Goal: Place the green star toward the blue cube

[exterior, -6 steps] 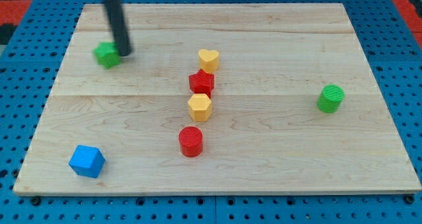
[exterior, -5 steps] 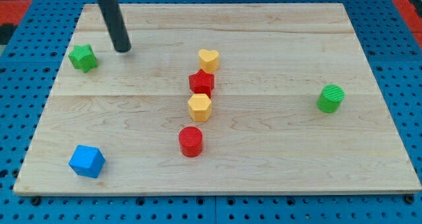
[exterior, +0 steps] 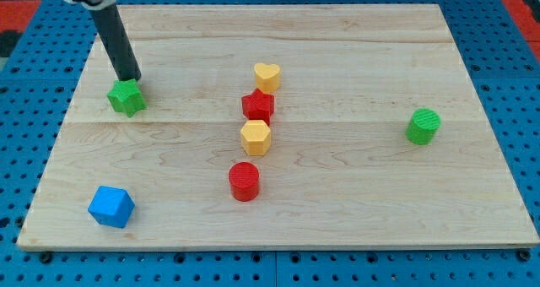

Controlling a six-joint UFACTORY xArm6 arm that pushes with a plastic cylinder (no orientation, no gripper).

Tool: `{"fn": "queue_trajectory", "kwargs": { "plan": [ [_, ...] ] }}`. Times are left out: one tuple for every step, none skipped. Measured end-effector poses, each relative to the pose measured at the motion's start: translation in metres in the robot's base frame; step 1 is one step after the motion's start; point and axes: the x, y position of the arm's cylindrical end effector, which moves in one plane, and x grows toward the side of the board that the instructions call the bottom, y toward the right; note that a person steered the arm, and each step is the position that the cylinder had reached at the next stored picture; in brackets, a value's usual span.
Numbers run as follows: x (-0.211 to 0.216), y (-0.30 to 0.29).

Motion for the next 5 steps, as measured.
{"fn": "queue_trajectory", "kwargs": {
  "plan": [
    [0.058, 0.0],
    [0.085, 0.011],
    [0.08, 0.006],
    [0.009, 0.028],
    [-0.093, 0.109]
  ]
}}
